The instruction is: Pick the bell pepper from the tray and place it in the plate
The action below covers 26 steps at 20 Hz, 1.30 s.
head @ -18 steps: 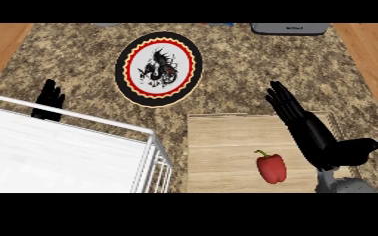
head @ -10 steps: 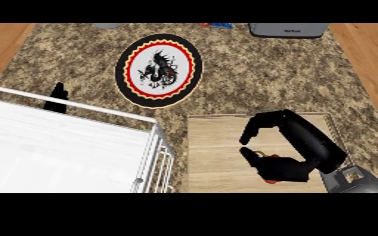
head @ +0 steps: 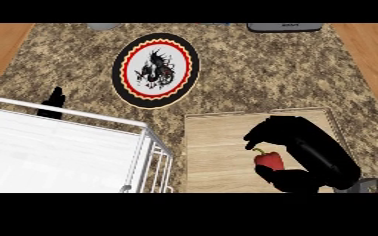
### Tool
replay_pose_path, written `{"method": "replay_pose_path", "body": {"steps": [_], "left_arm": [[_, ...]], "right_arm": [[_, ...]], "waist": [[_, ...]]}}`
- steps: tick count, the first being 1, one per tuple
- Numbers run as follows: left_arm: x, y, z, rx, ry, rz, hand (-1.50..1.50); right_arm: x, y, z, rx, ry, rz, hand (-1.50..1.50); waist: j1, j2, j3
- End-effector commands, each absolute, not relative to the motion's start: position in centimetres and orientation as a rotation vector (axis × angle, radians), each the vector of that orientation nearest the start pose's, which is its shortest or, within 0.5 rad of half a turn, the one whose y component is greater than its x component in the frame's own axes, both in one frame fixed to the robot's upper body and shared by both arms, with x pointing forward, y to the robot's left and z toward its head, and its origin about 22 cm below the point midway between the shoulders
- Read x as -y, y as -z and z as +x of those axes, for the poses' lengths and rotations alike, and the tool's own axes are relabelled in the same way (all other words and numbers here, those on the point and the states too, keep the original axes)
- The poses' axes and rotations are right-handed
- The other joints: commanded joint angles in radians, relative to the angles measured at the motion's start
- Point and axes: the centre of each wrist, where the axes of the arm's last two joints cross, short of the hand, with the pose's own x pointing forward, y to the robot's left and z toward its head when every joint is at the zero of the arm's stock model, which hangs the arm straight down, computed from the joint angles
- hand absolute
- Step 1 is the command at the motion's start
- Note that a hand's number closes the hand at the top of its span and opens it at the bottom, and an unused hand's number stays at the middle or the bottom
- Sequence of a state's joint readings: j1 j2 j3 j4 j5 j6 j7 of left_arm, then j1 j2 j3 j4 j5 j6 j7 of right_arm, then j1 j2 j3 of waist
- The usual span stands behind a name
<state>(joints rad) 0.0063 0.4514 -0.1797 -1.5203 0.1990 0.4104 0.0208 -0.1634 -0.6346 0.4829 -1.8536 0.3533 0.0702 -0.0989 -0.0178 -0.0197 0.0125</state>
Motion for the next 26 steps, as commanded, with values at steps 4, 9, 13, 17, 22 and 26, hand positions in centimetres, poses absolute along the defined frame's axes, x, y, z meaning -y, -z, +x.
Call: {"method": "replay_pose_path", "body": {"steps": [4,9,13,17,22,26], "left_arm": [[-26.5,1.3,23.7,1.298,0.02,0.286,0.0],[-25.9,1.5,22.9,1.298,0.003,0.278,0.0],[-26.3,0.7,24.0,1.288,0.017,0.276,0.0],[-26.8,1.2,23.3,1.298,0.039,0.26,0.0],[-27.5,0.2,23.7,1.288,0.033,0.267,0.0],[-26.8,0.9,23.5,1.292,0.022,0.259,0.0]], "right_arm": [[23.4,-8.3,21.9,1.643,-1.693,-0.24,-1.5],[23.3,-11.7,22.4,1.558,-1.932,-0.614,-1.5],[20.2,-11.8,20.7,1.439,-2.048,-0.732,-1.5],[18.2,-11.2,20.0,1.227,-2.124,-0.816,-1.5],[16.9,-10.6,19.0,0.938,-2.191,-0.822,-1.5],[15.5,-9.4,19.0,0.825,-2.19,-0.833,-1.5]], "waist": [[-0.005,0.023,-0.013],[-0.006,0.015,-0.015],[-0.005,0.018,-0.016],[0.008,0.019,-0.017],[0.004,0.017,-0.016],[0.006,0.019,-0.015]]}}
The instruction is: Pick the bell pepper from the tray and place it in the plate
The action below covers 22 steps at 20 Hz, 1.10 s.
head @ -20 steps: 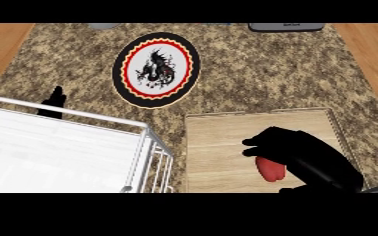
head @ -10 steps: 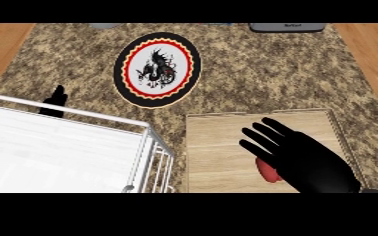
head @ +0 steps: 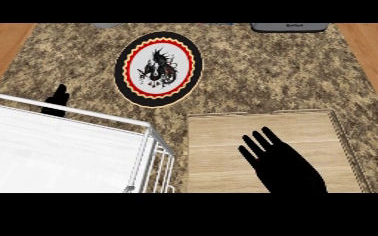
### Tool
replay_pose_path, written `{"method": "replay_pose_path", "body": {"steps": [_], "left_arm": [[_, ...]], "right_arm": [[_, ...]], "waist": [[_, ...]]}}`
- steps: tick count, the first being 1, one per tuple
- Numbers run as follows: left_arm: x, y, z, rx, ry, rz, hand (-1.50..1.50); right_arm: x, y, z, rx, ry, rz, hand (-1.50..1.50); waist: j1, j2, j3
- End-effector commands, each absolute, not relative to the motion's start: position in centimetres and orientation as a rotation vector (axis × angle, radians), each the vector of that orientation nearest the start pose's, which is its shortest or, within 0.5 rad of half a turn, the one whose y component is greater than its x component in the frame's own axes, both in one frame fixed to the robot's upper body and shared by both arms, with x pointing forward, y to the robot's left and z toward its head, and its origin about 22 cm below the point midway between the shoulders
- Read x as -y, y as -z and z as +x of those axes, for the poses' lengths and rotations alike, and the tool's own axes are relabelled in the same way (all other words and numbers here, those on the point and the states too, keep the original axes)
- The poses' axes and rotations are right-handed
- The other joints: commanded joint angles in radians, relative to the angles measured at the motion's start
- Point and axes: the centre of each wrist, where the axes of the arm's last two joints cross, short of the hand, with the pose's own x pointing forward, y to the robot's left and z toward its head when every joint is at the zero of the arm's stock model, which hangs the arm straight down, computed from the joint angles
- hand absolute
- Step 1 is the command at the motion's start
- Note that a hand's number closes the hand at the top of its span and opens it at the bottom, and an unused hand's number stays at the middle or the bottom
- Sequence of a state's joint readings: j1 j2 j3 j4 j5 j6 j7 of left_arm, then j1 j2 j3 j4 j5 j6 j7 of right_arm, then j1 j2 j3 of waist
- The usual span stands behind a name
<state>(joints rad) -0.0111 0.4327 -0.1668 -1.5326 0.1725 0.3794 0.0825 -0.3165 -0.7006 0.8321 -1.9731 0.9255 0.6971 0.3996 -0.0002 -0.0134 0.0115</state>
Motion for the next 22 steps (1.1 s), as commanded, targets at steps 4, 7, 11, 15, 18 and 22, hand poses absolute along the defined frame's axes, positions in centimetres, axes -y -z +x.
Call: {"method": "replay_pose_path", "body": {"steps": [4,7,11,15,18,22], "left_arm": [[-25.7,-0.2,24.1,1.284,0.014,0.256,0.0],[-26.0,2.1,22.9,1.287,0.043,0.252,0.0],[-26.7,0.7,24.5,1.299,0.025,0.265,0.0],[-25.4,0.1,24.2,1.308,0.037,0.256,0.0],[-26.5,0.2,24.6,1.29,0.027,0.27,0.0],[-26.6,1.3,23.0,1.297,0.035,0.237,0.0]], "right_arm": [[14.3,-9.4,21.0,0.815,-2.153,-0.849,-1.5],[13.7,-9.8,20.8,0.773,-2.173,-0.85,-1.5],[12.8,-9.1,20.2,0.771,-2.2,-0.834,-1.5],[13.4,-8.1,21.2,0.742,-2.201,-0.846,-1.5],[13.2,-7.6,21.4,0.744,-2.174,-0.842,-1.5],[15.0,-7.1,22.8,0.729,-2.159,-0.861,-1.5]], "waist": [[-0.001,0.015,-0.011],[-0.005,0.016,-0.013],[-0.011,0.014,-0.012],[-0.004,0.015,-0.011],[-0.005,0.016,-0.011],[0.003,0.017,-0.011]]}}
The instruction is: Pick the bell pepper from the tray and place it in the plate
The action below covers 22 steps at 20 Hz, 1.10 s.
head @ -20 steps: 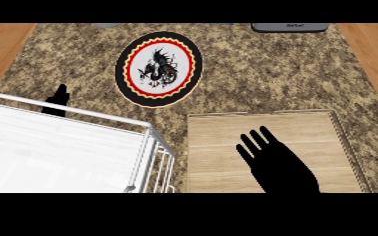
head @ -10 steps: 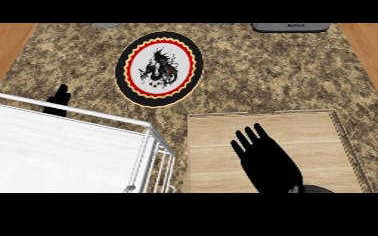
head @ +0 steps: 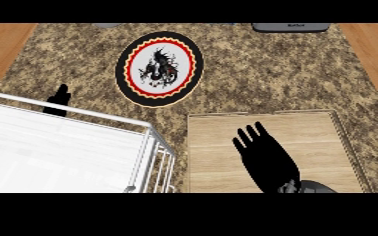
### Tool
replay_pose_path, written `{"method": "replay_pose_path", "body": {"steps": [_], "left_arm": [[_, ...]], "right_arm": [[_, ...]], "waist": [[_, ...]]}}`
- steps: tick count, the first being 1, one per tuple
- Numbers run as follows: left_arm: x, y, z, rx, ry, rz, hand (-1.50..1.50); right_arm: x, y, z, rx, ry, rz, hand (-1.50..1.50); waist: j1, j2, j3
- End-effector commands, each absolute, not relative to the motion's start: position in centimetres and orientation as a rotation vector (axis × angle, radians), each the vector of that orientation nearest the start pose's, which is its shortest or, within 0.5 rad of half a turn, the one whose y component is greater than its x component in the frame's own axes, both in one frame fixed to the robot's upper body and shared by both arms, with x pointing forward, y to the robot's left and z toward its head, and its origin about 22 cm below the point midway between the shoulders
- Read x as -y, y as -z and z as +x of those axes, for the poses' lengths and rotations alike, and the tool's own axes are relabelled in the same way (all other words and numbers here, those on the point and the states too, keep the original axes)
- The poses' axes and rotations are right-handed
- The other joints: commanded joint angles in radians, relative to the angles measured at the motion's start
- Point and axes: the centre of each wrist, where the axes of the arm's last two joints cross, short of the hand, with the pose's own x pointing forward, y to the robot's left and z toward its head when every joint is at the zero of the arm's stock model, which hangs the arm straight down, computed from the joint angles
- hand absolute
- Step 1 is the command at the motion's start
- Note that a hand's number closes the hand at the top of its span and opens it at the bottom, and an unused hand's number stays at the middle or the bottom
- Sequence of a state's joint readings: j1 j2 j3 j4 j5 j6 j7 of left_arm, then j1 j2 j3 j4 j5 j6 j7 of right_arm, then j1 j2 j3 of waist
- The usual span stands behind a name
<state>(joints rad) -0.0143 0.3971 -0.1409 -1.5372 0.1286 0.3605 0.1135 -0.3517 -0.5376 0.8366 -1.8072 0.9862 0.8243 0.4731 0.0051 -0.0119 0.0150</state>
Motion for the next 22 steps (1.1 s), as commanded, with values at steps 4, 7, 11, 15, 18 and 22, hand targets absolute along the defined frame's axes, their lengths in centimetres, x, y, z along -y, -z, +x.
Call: {"method": "replay_pose_path", "body": {"steps": [4,7,11,15,18,22], "left_arm": [[-28.3,0.2,25.4,1.295,0.024,0.26,0.0],[-25.9,0.7,24.4,1.3,0.028,0.256,0.0],[-24.9,0.9,24.1,1.304,0.029,0.263,0.0],[-25.7,0.9,23.5,1.288,0.046,0.248,0.0],[-25.7,1.1,24.0,1.281,0.012,0.26,0.0],[-26.2,-0.1,24.6,1.309,0.046,0.233,0.0]], "right_arm": [[14.3,-6.2,23.1,0.692,-2.175,-0.866,-1.5],[15.0,-5.9,22.9,0.711,-2.194,-0.86,1.5],[15.1,-5.7,21.8,0.773,-2.28,-0.853,1.5],[14.4,-5.4,23.1,0.802,-2.306,-0.86,1.5],[15.5,-5.4,22.7,0.881,-2.282,-0.962,1.5],[8.4,-7.3,23.8,1.203,-2.035,-0.801,1.5]], "waist": [[-0.011,0.018,-0.015],[-0.009,0.016,-0.015],[-0.012,0.014,-0.014],[-0.001,0.014,-0.015],[-0.014,0.014,-0.014],[0.008,0.026,-0.014]]}}
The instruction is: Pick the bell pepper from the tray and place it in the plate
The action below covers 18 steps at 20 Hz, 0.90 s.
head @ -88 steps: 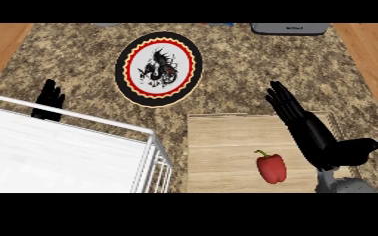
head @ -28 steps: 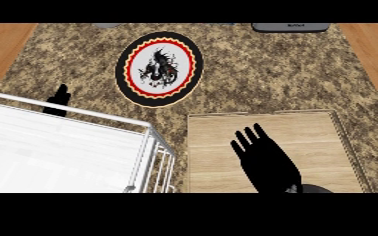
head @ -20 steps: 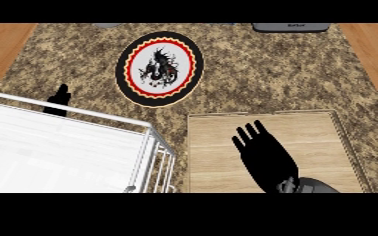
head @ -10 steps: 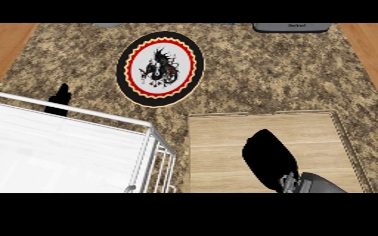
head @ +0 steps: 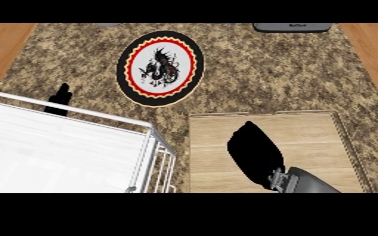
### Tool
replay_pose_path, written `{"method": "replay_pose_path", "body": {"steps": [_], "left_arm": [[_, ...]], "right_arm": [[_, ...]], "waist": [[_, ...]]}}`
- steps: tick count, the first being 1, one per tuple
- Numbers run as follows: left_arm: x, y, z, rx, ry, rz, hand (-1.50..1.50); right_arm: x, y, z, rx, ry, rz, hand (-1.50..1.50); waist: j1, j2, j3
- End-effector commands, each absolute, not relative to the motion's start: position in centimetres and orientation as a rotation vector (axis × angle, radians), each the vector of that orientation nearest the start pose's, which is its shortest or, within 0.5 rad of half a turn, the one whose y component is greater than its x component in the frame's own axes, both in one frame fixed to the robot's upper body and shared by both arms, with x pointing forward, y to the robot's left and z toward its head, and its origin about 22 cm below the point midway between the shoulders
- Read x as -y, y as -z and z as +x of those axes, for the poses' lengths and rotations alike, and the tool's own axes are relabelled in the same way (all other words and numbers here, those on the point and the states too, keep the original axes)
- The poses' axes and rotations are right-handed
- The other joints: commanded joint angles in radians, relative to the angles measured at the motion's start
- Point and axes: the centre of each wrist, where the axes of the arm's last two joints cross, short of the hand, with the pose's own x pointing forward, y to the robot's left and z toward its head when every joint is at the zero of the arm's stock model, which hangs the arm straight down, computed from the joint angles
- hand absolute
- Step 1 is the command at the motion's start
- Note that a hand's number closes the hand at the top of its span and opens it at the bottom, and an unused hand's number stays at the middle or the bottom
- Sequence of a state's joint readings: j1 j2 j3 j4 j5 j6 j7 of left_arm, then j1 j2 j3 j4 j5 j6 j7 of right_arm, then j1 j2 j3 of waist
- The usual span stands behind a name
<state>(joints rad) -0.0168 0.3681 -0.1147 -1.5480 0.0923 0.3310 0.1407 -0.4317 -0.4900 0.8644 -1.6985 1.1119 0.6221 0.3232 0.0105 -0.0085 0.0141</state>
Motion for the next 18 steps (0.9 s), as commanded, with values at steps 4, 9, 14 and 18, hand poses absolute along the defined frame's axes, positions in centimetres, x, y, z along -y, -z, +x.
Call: {"method": "replay_pose_path", "body": {"steps": [4,9,14,18], "left_arm": [[-26.2,-0.7,24.5,1.378,0.054,0.249,0.0],[-25.1,-0.4,25.0,1.349,0.096,0.201,0.0],[-24.6,-0.2,25.5,1.356,0.1,0.192,0.0],[-24.9,0.1,25.5,1.328,0.091,0.201,0.0]], "right_arm": [[2.8,-8.4,23.4,1.448,-1.694,-0.534,1.5],[1.2,-10.5,25.3,1.651,-1.479,-0.64,1.5],[0.7,-13.3,26.7,1.822,-1.208,-0.71,1.5],[-0.4,-14.8,28.4,1.865,-1.032,-0.822,1.5]], "waist": [[0.059,0.058,-0.008],[0.094,0.04,-0.012],[0.087,0.035,-0.012],[0.079,0.03,-0.015]]}}
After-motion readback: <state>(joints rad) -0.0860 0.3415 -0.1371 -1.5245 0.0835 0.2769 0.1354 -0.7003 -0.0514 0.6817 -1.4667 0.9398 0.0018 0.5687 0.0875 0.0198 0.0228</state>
